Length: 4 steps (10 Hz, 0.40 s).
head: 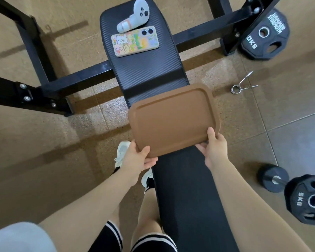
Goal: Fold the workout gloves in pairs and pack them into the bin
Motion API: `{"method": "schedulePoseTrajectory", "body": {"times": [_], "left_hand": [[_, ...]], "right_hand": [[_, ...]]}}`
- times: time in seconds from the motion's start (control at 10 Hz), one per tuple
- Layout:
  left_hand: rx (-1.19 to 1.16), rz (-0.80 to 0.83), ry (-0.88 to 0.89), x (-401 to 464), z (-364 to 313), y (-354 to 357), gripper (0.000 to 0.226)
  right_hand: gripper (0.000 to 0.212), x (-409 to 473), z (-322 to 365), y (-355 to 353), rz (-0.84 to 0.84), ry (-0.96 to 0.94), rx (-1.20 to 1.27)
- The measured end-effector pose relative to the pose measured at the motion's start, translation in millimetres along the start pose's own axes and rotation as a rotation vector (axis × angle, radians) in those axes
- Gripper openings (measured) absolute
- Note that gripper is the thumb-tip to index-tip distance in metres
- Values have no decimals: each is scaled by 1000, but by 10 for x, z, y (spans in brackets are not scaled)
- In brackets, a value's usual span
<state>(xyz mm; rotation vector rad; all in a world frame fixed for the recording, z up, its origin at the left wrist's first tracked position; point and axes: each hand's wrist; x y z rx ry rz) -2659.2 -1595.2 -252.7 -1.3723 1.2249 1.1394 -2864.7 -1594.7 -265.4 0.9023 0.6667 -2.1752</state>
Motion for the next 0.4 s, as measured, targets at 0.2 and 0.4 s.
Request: {"method": "schedulePoseTrajectory", "body": {"times": [0.2,0.4], "left_hand": [[12,-117,60,72,-70,45,40],[266,-253,-45,-136,-254,30,57]], "right_hand": [[16,62,92,27,-72,-42,-17],[50,-102,309,-22,-82,-33,-404]]}}
Point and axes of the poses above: each hand's wrist, its own x-axis towards the middle knuckle, its own y-axis out of the palm, z = x × y, and after that the axes turned 13 degrees about -y, right-handed
